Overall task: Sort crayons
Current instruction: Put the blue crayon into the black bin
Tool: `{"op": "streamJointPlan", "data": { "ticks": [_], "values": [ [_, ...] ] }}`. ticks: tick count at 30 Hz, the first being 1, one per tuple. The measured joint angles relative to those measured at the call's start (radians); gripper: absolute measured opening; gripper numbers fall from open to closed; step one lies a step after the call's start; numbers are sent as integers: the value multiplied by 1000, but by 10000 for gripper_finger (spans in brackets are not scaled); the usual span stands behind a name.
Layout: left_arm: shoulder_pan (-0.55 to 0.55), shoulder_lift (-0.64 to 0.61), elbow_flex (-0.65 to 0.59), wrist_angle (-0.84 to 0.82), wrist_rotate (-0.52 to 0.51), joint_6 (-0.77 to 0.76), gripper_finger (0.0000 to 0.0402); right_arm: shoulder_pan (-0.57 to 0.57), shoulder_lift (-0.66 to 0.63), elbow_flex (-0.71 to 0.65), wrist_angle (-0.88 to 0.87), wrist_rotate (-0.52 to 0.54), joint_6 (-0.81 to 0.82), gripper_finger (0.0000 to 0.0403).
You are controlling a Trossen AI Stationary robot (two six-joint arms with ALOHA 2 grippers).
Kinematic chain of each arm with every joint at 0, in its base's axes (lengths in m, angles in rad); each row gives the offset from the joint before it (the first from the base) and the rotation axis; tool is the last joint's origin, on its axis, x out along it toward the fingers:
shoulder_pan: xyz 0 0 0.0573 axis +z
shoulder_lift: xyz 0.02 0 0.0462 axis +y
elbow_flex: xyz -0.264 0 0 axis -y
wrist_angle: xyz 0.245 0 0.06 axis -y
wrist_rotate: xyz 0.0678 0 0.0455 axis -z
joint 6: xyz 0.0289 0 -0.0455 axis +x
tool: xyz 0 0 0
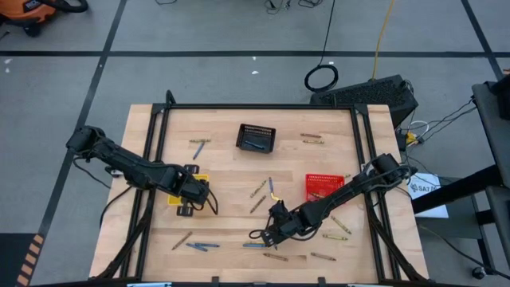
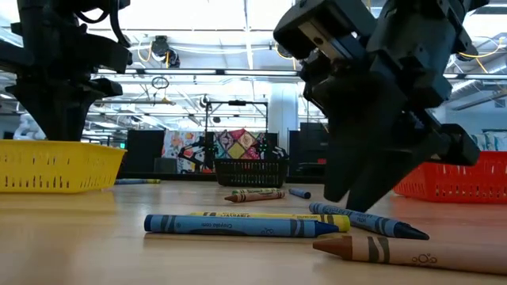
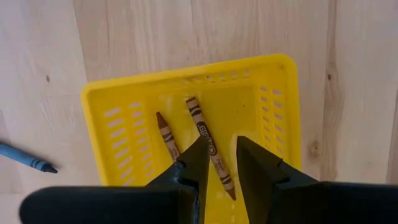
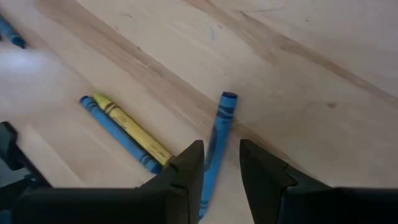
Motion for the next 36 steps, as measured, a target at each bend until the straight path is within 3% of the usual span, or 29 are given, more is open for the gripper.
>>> {"op": "streamJointPlan", "data": {
  "ticks": [36],
  "values": [
    [0,0,0,-1,0,1,75,-16,40,2,54,-25,66,91]
  ]
}}
